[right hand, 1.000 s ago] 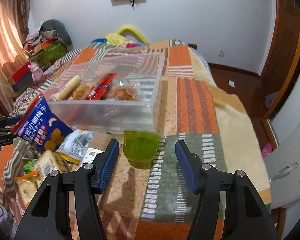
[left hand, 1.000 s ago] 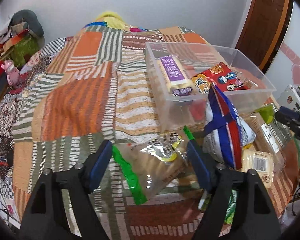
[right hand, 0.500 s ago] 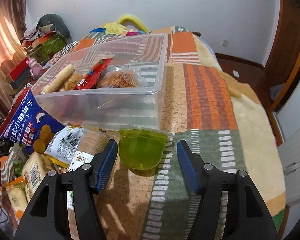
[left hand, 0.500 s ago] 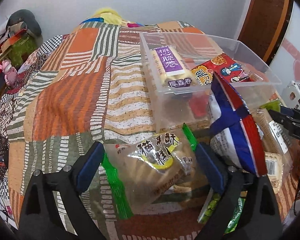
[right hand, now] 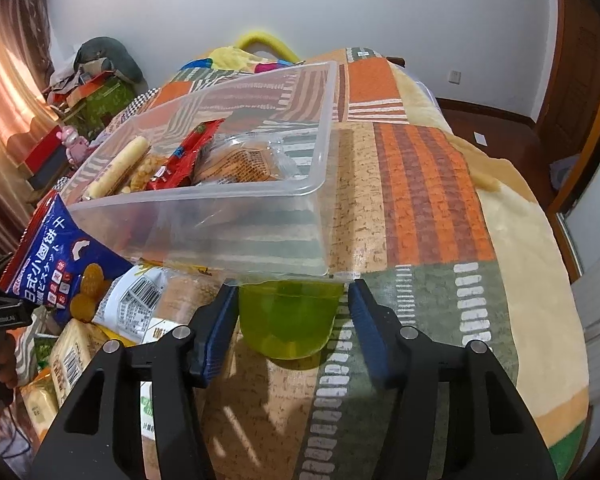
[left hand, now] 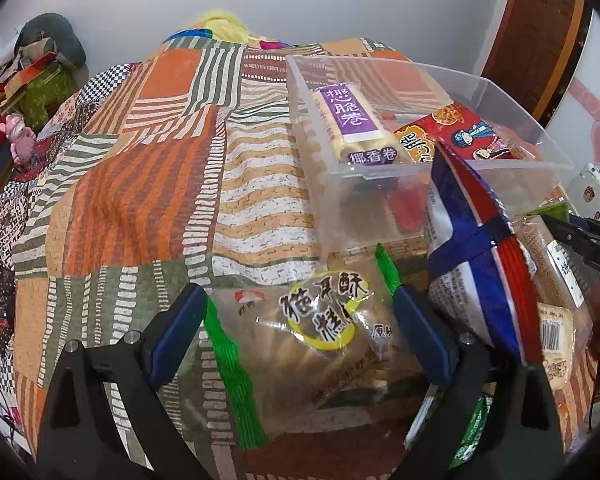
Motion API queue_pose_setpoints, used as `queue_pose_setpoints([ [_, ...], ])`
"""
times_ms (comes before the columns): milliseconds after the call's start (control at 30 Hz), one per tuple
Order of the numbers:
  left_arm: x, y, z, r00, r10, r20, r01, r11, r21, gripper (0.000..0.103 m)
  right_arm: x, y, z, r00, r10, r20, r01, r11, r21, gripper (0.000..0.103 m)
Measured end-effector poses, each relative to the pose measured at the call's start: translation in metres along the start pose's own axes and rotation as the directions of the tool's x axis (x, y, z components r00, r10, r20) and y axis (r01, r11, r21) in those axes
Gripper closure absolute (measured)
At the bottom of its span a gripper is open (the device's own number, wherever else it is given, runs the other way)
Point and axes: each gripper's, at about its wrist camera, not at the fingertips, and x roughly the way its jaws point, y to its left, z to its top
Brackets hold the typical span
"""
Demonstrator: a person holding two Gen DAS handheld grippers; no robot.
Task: Organize snacks
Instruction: 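Grasp the green-edged pastry bag with the left gripper while the right grasps the green jelly cup, then place the pastry bag and jelly cup into the clear box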
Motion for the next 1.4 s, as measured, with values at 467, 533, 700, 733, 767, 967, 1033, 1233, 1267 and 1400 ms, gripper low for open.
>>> queue_pose_setpoints([
  [467,0.005,0.004,-0.011,1.000,0.000,0.011,0.000,1.000,-0.005,0.007,-0.012,-0.004,-0.009,1.000,0.001,0.014,-0.001,1.000,-0.004,0.057],
  [533,0.002,0.003,-0.010,0.999,0.012,0.034,-0.012,1.000,0.007,0.008,-0.013,-0.004,-0.009,1.000,-0.001,0.019,0.001,1.000,-0.006,0.057],
  [700,-0.005,0.008,-0.008,0.996,-0.045,0.071,0.046,0.999,-0.005,0.031,-0.014,-0.003,-0.009,1.000,0.005,0.029,-0.005,1.000,-0.005,0.057],
  [733,-0.006,0.008,-0.008,0.995,-0.055,0.078,0.056,0.998,-0.006,0.034,-0.015,-0.002,-0.009,1.000,0.005,0.030,-0.005,1.000,-0.005,0.057],
  [767,-0.007,0.007,-0.008,0.995,-0.061,0.081,0.061,0.998,-0.003,0.042,-0.015,-0.002,-0.008,0.999,0.005,0.032,-0.005,1.000,-0.005,0.057],
  [967,-0.021,-0.003,-0.016,0.995,-0.054,0.090,0.051,0.998,0.032,0.057,-0.021,0.002,-0.008,0.998,0.009,0.054,-0.009,1.000,-0.005,0.057],
  [1033,-0.027,-0.001,-0.020,0.994,-0.050,0.094,0.048,0.999,0.022,0.057,-0.024,0.004,-0.007,0.998,0.012,0.064,-0.011,1.000,-0.007,0.057],
  [1233,-0.059,0.008,-0.021,0.991,-0.022,0.132,0.021,1.000,0.005,0.057,-0.038,0.010,-0.003,0.994,0.009,0.110,-0.006,1.000,-0.028,0.057],
  [1267,-0.066,0.009,-0.019,0.989,-0.015,0.145,0.014,1.000,0.003,0.057,-0.042,0.011,-0.001,0.993,0.010,0.121,-0.006,1.000,-0.031,0.057],
  [1400,-0.087,0.011,-0.008,0.980,-0.012,0.197,0.013,1.000,-0.002,0.057,-0.050,0.015,0.005,0.988,0.017,0.156,-0.011,0.999,-0.035,0.057],
])
